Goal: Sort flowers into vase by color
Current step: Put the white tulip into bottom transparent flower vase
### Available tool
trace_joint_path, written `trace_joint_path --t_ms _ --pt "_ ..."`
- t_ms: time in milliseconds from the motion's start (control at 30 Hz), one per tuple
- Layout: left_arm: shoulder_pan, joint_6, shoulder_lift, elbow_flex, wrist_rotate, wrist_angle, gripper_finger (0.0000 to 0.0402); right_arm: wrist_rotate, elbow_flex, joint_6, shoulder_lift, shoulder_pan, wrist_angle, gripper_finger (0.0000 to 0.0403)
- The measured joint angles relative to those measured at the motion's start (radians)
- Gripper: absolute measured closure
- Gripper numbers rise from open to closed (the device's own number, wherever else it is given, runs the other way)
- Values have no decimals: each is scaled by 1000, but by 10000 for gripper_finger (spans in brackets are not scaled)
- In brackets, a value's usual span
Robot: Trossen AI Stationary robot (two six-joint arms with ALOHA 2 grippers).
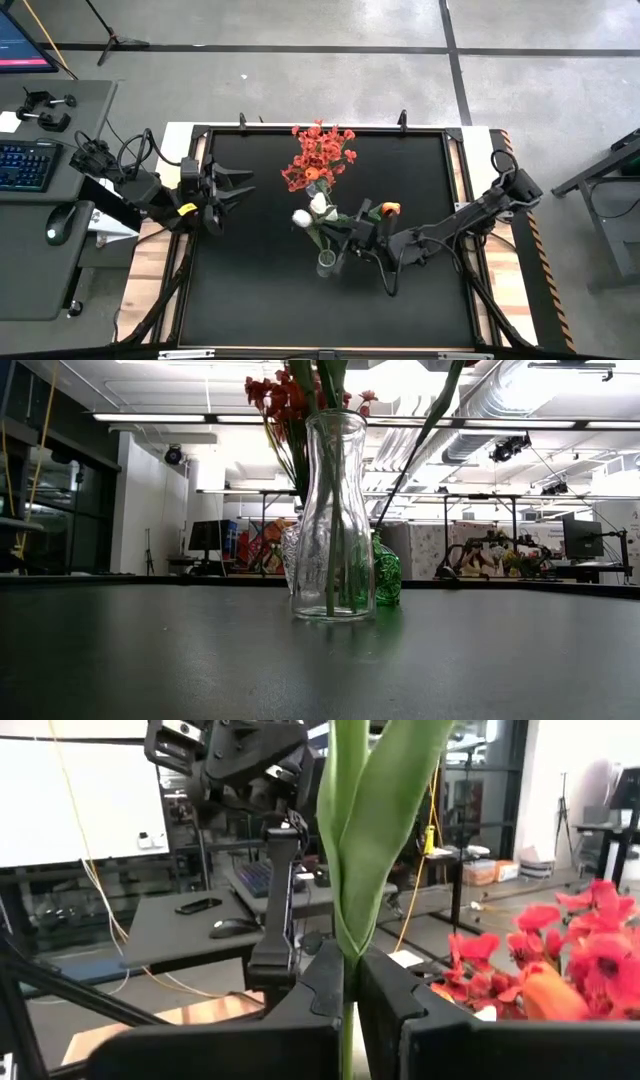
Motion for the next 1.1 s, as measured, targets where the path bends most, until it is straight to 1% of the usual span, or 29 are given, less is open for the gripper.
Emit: trace_joint_path --t_ms 167,333,533,700,933,1033,1100 --pt "0 0 -9 0 0 0 202 65 0 21 0 38 -21 403" --pt "0 1 -19 0 0 0 202 150 -2 -20 -2 69 -28 403" --pt "0 18 -25 0 0 0 202 154 -2 -15 -15 71 -31 403" --pt "0 19 -25 0 0 0 202 148 -2 64 -14 82 -48 403" --pt "0 19 -25 0 0 0 202 148 -2 -81 -14 112 134 403" --pt "0 19 -25 0 0 1 202 168 -2 -120 -21 131 145 403" --pt "0 19 -25 0 0 1 202 203 -2 -122 -25 138 126 403"
